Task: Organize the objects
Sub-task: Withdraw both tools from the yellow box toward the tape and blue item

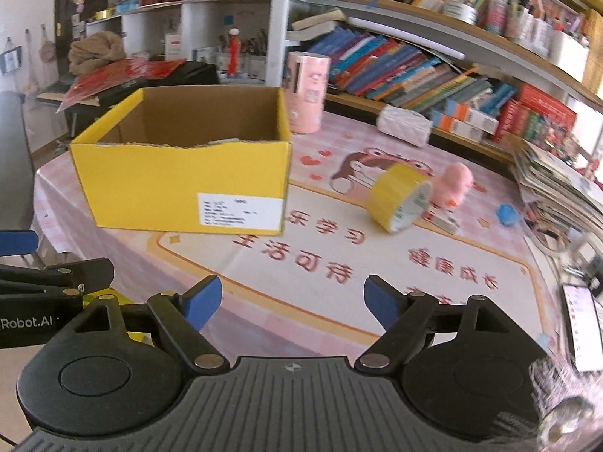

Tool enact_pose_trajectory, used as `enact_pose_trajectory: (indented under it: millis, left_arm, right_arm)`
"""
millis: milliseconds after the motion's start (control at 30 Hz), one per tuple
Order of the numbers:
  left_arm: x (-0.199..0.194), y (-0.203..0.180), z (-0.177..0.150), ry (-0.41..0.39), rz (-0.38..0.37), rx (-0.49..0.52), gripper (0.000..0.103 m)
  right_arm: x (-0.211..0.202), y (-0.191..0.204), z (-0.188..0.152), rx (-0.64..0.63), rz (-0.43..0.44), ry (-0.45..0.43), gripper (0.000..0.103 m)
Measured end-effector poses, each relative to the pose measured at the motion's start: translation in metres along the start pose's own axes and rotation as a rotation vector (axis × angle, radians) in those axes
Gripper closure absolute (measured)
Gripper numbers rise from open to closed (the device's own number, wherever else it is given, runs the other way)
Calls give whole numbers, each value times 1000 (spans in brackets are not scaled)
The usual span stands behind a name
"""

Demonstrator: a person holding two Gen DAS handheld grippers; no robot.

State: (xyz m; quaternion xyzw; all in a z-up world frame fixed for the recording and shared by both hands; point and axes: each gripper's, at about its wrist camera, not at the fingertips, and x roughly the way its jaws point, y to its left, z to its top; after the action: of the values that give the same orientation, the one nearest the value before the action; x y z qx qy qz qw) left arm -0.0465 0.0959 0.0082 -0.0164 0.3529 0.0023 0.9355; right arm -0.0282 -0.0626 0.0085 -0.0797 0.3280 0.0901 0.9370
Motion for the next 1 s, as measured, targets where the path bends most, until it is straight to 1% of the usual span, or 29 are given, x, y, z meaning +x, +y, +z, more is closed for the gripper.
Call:
enact_pose_trajectory:
  millis: [233, 567, 1000]
  left_arm:
    - [-2, -18, -4, 4, -49, 50, 16]
    - [3, -36, -1, 7, -112, 89, 16]
    - [21, -77, 14, 12, -200, 154, 15]
  right_arm:
    - [-10, -18, -11, 58, -52, 9, 20]
    - [-19, -33, -19, 89, -115, 18, 20]
    - [-19, -70, -24, 145, -206, 33, 18]
